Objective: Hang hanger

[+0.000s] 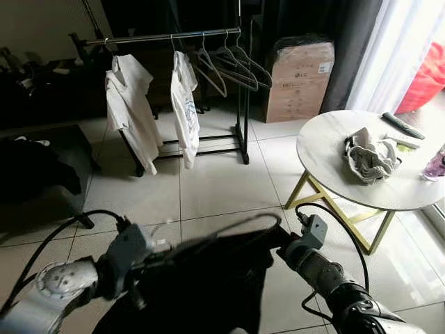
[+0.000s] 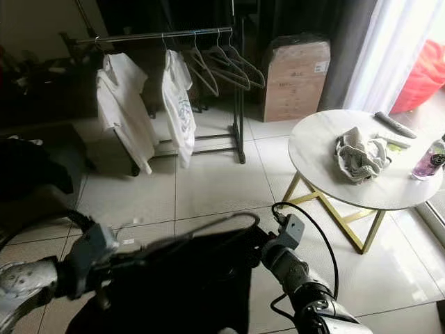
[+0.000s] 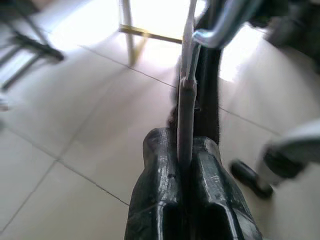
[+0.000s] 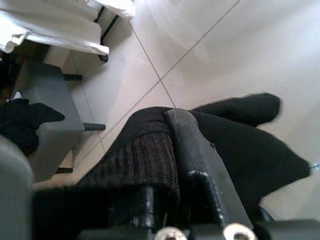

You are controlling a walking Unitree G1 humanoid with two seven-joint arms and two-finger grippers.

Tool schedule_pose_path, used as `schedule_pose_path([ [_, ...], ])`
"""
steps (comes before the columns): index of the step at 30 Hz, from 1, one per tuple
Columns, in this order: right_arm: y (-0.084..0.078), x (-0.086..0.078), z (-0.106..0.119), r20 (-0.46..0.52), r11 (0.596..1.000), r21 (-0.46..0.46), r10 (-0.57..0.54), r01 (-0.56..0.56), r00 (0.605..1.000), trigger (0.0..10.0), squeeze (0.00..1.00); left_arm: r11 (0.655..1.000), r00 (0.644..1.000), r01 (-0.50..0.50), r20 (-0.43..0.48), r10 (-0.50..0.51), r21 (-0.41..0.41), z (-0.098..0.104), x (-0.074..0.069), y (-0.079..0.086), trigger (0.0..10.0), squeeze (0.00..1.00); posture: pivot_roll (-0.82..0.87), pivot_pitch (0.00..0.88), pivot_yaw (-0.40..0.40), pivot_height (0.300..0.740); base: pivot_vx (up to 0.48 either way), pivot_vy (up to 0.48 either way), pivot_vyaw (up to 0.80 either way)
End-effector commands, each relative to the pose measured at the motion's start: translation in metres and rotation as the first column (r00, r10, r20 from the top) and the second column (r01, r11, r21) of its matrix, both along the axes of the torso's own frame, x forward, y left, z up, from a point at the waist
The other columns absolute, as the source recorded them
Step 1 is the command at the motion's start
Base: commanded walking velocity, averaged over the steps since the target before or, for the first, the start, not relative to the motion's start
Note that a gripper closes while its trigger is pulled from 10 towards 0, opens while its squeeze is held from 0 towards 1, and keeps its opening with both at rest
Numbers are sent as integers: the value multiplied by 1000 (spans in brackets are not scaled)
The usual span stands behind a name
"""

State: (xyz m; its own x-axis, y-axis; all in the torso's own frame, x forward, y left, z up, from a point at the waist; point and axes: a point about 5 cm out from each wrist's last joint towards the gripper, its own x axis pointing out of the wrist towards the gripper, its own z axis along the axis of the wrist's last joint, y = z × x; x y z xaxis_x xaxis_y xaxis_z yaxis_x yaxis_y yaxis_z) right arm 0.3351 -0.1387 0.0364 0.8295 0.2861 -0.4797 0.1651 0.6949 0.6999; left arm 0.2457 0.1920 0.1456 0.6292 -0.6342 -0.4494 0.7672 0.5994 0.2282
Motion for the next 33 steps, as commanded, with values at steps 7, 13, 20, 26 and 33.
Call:
schedule_pose_path([
  [7,-1,1,9,143,974,-146,196,-175,970,0,0,964,970,-210,90,226,-162,6,20,-18,10000,0,54,129,48,740,0,0,0],
  [13,4,-13,-8,35,846,-375,421,-379,906,0,0,939,998,-44,35,60,-340,11,10,-59,10000,0,51,133,51,740,0,0,0],
  [20,16,-18,-5,71,727,-429,619,-536,782,0,0,905,996,36,89,2,-424,24,12,-69,10000,0,60,138,50,740,0,0,0],
  [26,21,-23,1,96,580,-493,777,-649,622,0,0,899,992,40,126,16,-436,30,23,-86,10000,0,52,144,46,740,0,0,0],
  [33,20,-31,6,91,443,-538,877,-718,473,0,0,895,939,-212,172,297,-392,27,53,-76,10000,0,51,149,42,740,0,0,0],
])
